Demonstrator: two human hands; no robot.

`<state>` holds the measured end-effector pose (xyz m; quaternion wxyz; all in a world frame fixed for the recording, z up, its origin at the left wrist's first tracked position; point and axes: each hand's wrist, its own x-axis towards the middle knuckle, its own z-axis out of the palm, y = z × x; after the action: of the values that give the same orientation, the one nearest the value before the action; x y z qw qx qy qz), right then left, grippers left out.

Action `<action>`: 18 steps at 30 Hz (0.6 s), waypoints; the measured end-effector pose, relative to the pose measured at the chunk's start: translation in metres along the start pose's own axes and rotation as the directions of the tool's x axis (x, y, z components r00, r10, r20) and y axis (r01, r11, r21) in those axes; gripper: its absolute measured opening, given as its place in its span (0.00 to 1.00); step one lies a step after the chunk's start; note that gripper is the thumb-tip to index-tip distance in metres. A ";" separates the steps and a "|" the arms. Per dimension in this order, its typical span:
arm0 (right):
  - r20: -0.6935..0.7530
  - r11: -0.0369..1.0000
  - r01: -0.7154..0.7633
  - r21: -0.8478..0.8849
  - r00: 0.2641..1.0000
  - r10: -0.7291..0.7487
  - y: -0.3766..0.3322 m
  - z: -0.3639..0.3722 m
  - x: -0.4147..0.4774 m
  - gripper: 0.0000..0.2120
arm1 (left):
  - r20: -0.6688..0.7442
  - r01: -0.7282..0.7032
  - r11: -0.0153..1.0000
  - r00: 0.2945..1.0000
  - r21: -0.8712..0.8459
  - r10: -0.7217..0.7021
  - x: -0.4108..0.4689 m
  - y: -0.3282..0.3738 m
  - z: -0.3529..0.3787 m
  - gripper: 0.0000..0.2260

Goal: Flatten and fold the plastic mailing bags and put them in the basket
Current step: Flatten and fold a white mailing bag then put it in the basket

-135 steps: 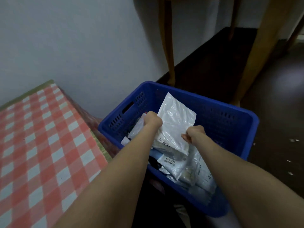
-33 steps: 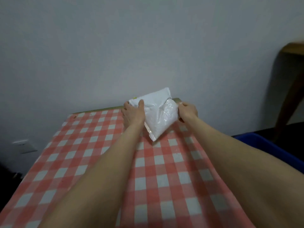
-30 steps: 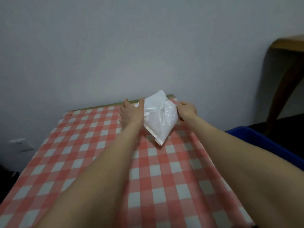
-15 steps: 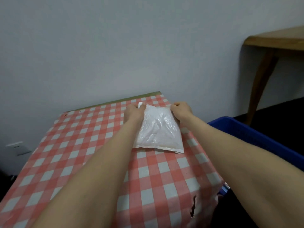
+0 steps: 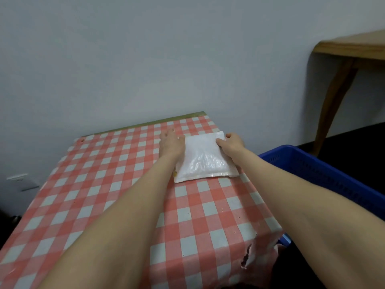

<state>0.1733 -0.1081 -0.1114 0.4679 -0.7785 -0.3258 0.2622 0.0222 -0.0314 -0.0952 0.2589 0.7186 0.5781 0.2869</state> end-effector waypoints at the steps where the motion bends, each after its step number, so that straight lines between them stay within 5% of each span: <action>1: -0.020 0.997 0.023 -0.077 1.000 -0.024 -0.001 0.003 0.001 0.22 | 0.015 -0.098 0.990 0.995 0.103 0.097 -0.001 -0.005 0.000 0.20; 4: -0.088 0.945 0.149 -0.290 0.979 -0.182 -0.008 0.008 0.001 0.24 | 0.125 -0.301 0.921 0.953 0.246 0.278 0.000 -0.015 0.002 0.20; 7: 0.075 0.817 0.314 -0.484 0.945 -0.319 -0.014 0.014 0.002 0.25 | 0.251 -0.423 0.831 0.902 0.361 0.351 -0.001 -0.016 0.009 0.22; 11: 0.319 0.672 0.405 -0.621 0.913 -0.255 -0.014 0.023 0.007 0.26 | 0.307 -0.410 0.791 0.906 0.454 0.293 -0.003 -0.010 0.015 0.23; 18: 0.365 0.676 0.362 -0.642 0.920 -0.146 0.003 0.025 0.013 0.26 | 0.435 -0.440 0.757 0.871 0.483 0.228 -0.001 -0.008 0.028 0.24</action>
<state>0.1641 -0.0856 -0.1263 0.1196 -0.7971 -0.5699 0.1597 0.0366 -0.0319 -0.1211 0.0752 0.8943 0.4411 0.0112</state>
